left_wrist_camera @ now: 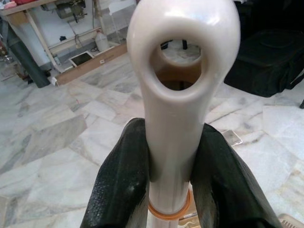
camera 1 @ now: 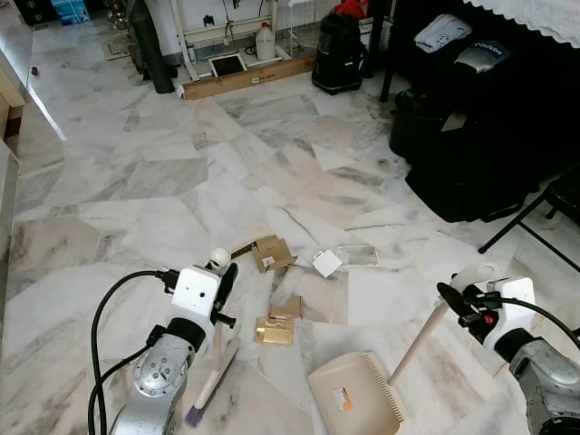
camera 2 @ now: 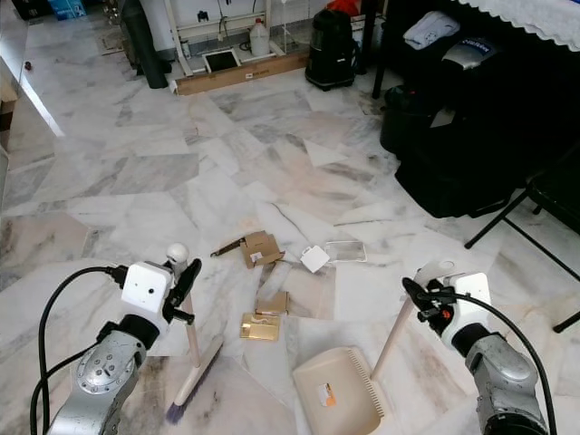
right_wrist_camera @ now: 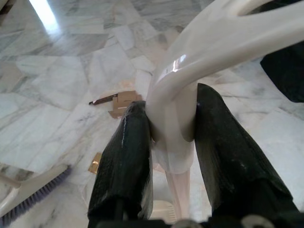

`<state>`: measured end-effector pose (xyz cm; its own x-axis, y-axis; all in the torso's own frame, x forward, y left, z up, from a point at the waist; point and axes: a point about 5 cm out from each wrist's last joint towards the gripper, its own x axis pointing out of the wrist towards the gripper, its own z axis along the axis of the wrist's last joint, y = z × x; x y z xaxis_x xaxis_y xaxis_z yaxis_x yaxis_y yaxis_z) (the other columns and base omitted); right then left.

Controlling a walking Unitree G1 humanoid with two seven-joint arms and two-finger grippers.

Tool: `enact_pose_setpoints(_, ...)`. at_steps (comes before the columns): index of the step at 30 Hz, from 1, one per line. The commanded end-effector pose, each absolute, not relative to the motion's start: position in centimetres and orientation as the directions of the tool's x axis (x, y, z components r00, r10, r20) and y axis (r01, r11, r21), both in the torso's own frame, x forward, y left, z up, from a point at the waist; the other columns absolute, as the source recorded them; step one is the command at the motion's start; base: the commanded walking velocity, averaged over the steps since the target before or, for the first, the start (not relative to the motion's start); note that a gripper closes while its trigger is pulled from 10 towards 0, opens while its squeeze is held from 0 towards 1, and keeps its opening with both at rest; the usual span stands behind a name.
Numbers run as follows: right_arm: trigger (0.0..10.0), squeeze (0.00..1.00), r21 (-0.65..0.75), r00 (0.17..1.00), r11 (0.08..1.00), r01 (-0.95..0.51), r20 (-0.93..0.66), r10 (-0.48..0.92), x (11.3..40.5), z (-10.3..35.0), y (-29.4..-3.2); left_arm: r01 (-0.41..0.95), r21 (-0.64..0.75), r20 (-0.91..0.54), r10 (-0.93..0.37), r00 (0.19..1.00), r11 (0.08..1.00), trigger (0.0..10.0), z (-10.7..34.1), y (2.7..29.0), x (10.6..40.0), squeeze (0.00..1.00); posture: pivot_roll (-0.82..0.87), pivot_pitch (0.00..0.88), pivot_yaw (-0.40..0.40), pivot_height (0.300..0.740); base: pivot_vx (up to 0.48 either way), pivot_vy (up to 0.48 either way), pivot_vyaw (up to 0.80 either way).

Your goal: Sweep floor

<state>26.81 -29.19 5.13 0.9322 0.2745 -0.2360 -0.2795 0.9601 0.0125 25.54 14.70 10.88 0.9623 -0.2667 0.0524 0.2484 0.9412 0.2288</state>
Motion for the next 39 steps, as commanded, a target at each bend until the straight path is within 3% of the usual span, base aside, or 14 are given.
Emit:
enact_pose_setpoints(1, 0.0, 0.00, 0.027, 0.915, 0.954, -0.299, -0.276, 0.295, 26.5, 4.4, -28.7, 0.243, 0.237, 0.050, -0.262, 0.964, 0.941, 10.0, 11.0, 14.9, 25.6, 0.00, 0.09, 0.098, 0.052, 0.740, 0.000, 0.000, 0.00)
enact_pose_setpoints(14, 0.0, 0.00, -0.003, 0.928, 0.954, -0.300, -0.231, 0.291, 27.2, 5.0, -28.0, 0.241, 0.234, 0.057, -0.260, 0.964, 0.942, 10.0, 11.0, 14.7, 25.9, 0.00, 0.08, 0.090, 0.050, 0.740, 0.000, 0.000, 0.00)
enact_pose_setpoints(27, 0.0, 0.00, -0.133, 0.978, 0.972, -0.195, -0.102, 0.182, 29.8, 7.7, -27.0, 0.202, 0.236, 0.082, -0.227, 0.971, 0.950, 10.0, 11.2, 14.9, 26.6, 0.00, 0.07, 0.063, 0.045, 0.740, 0.000, 0.000, 0.00)
enact_pose_setpoints(28, 1.4, 0.00, -0.151, 0.982, 0.973, -0.175, -0.093, 0.162, 30.1, 7.9, -27.0, 0.200, 0.237, 0.082, -0.225, 0.971, 0.951, 10.0, 11.2, 14.9, 26.6, 0.00, 0.07, 0.057, 0.043, 0.740, 0.000, 0.000, 0.00)
enact_pose_setpoints(29, 4.7, 0.00, -0.168, 0.986, 0.973, -0.156, -0.084, 0.144, 30.3, 8.2, -26.9, 0.199, 0.236, 0.084, -0.224, 0.971, 0.951, 10.0, 11.2, 14.9, 26.6, 0.00, 0.07, 0.056, 0.042, 0.740, 0.000, 0.000, 0.00)
enact_pose_setpoints(30, 10.0, 0.00, -0.178, 0.989, 0.974, -0.142, -0.068, 0.131, 30.6, 8.5, -26.8, 0.197, 0.237, 0.085, -0.222, 0.971, 0.951, 10.0, 11.2, 14.9, 26.7, 0.00, 0.08, 0.052, 0.041, 0.740, 0.000, 0.000, 0.00)
enact_pose_setpoints(39, 10.0, 0.00, -0.144, 0.999, 0.989, -0.014, 0.044, 0.020, 31.6, 9.9, -26.2, 0.164, 0.243, 0.095, -0.192, 0.977, 0.956, 10.0, 11.0, 15.1, 26.7, 0.00, 0.07, 0.031, 0.033, 0.740, 0.000, 0.000, 0.00)
